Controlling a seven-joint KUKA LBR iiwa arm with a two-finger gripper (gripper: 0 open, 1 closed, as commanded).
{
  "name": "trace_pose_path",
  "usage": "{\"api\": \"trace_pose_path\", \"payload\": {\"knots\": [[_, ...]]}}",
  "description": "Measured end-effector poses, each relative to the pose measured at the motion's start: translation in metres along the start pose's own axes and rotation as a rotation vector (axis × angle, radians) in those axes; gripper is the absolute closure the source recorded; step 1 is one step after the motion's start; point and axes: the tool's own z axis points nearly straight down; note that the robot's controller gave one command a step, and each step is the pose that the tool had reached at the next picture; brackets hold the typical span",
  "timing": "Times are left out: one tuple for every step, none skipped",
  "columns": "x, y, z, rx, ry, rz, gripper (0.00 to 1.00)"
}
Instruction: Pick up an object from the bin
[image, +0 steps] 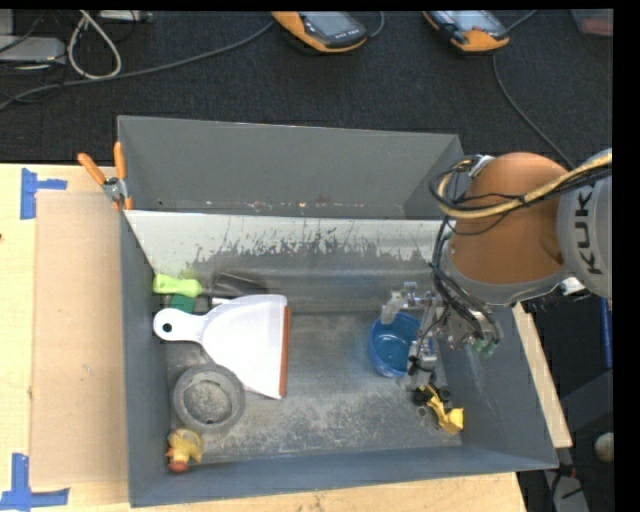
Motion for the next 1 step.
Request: {"api": "trace_pose_path", "payload": {"knots": [[-0.0014,0.0002,-0.0046,0.0,-0.008,-0.001,0.0]]}}
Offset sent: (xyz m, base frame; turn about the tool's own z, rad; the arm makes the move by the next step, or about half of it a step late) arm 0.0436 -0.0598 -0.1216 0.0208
